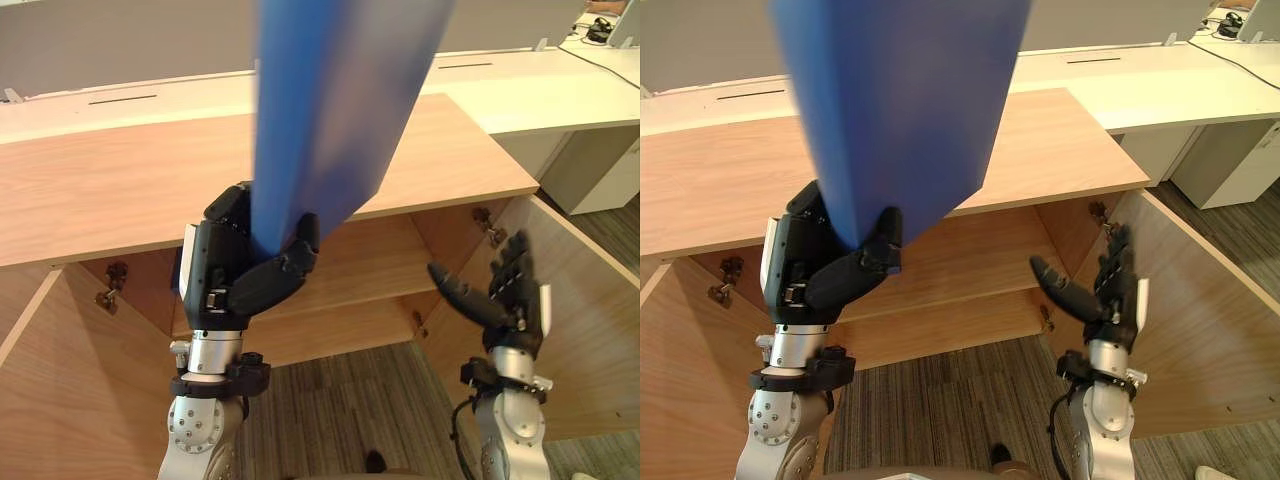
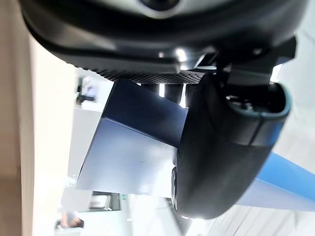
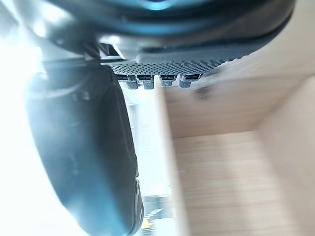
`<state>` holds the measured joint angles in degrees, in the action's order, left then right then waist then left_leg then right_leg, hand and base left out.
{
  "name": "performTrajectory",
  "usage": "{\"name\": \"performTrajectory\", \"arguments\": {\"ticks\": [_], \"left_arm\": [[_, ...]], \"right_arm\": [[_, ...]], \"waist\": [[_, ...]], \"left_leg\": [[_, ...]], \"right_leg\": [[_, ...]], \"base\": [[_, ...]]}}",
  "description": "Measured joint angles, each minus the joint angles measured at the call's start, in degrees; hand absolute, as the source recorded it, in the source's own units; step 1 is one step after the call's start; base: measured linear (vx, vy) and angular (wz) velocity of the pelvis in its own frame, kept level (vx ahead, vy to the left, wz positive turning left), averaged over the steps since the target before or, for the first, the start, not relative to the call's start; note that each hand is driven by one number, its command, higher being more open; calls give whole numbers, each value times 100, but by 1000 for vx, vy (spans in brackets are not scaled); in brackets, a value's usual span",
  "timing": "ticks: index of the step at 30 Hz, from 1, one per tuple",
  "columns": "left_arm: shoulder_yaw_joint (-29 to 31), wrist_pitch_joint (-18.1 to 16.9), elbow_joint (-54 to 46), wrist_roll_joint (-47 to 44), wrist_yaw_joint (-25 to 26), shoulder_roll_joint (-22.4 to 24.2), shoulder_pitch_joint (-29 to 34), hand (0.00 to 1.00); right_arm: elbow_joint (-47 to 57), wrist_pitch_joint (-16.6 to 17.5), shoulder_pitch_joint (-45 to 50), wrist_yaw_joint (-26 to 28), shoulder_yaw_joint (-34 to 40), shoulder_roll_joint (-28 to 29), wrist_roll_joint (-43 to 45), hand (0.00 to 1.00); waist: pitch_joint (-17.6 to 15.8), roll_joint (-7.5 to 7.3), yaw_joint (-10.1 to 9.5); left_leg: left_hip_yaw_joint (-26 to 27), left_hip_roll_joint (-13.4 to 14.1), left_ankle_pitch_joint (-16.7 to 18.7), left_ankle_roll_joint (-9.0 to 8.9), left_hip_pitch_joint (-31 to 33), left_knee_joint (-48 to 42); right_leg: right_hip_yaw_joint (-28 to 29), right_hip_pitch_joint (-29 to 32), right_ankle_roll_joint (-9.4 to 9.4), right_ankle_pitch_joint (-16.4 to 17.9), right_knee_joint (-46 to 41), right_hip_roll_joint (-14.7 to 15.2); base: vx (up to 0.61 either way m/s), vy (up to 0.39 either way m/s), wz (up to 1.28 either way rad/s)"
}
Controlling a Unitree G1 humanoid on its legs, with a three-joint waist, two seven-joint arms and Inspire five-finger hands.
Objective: Walk over to the cabinet, pick up the folder, carry it to the office cabinet, place the folder inside the office cabinet, then close the office cabinet door
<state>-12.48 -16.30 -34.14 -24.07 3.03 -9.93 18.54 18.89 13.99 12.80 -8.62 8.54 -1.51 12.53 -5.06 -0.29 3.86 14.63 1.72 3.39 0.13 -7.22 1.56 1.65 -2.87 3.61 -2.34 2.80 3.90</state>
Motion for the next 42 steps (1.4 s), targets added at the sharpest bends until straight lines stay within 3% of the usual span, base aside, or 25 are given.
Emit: {"name": "performTrajectory", "arguments": {"ticks": [4,10,19,20,27,34,35,37,39,42], "left_arm": [[-17,295,32,-984,-486,-47,299,0],[-66,515,199,-1776,-1180,-430,386,0],[-139,834,1004,-2358,-1941,-1661,373,0],[-127,842,1048,-2437,-1947,-1846,374,0],[44,841,1211,-2675,-2015,-2367,331,0],[442,813,1276,-2599,-2119,-2386,253,0],[526,800,1276,-2351,-2135,-2092,207,100],[670,781,1283,-2092,-2108,-1603,152,100],[900,603,1313,-1639,-2063,-813,15,100],[1268,359,1446,-1260,-1721,-31,-99,100]], "right_arm": [[287,267,-432,236,-5,-256,562,100],[215,278,-806,570,-180,-914,1291,100],[-677,113,-1134,1836,-1351,-2876,2242,100],[-802,59,-1152,1933,-1445,-3067,2384,0],[-1180,-173,-1277,2270,-1905,-3925,3064,0],[-1164,-217,-1257,2557,-1883,-3773,3517,0],[-1130,-224,-1249,2636,-1749,-3313,3465,0],[-969,-226,-1224,2591,-1608,-2694,3324,0],[-780,-225,-1221,2435,-1257,-1797,2953,0],[-508,-145,-1228,2097,-973,-1048,2715,0]], "waist": [[-12,-20,-27],[-11,-15,-101],[-7,-8,-124],[-7,-8,-139],[-6,-7,-157],[-3,-3,-184],[-1,0,-187],[1,4,-188],[8,11,-251],[19,22,-307]], "left_leg": [[-4,-10,4,3,0,-2],[-20,-10,4,3,2,-13],[-142,-26,-4,9,69,-31],[-166,-39,-7,12,77,-31],[-301,-53,-15,25,127,-31],[-328,-63,-23,33,154,-29],[-330,-68,-35,37,167,-20],[-329,-70,-45,37,185,-16],[-330,-67,-50,38,185,-15],[-355,-67,-53,41,188,-17]], "right_leg": [[-6,-6,8,-3,0,14],[-21,-15,10,-4,-1,20],[-157,-23,12,-2,4,41],[-179,-24,12,-2,4,45],[-311,-36,12,-2,6,79],[-343,-30,12,-2,6,93],[-346,-15,12,-2,8,95],[-346,5,12,-2,11,95],[-346,7,11,-2,11,91],[-365,-2,11,-2,11,91]], "base": [[-24,-19,1],[-30,-21,1],[-31,-24,7],[-13,-16,8],[-19,-20,11],[-36,-21,2],[-42,-24,1],[-39,-27,0],[-42,-31,0],[-36,-25,3]]}}
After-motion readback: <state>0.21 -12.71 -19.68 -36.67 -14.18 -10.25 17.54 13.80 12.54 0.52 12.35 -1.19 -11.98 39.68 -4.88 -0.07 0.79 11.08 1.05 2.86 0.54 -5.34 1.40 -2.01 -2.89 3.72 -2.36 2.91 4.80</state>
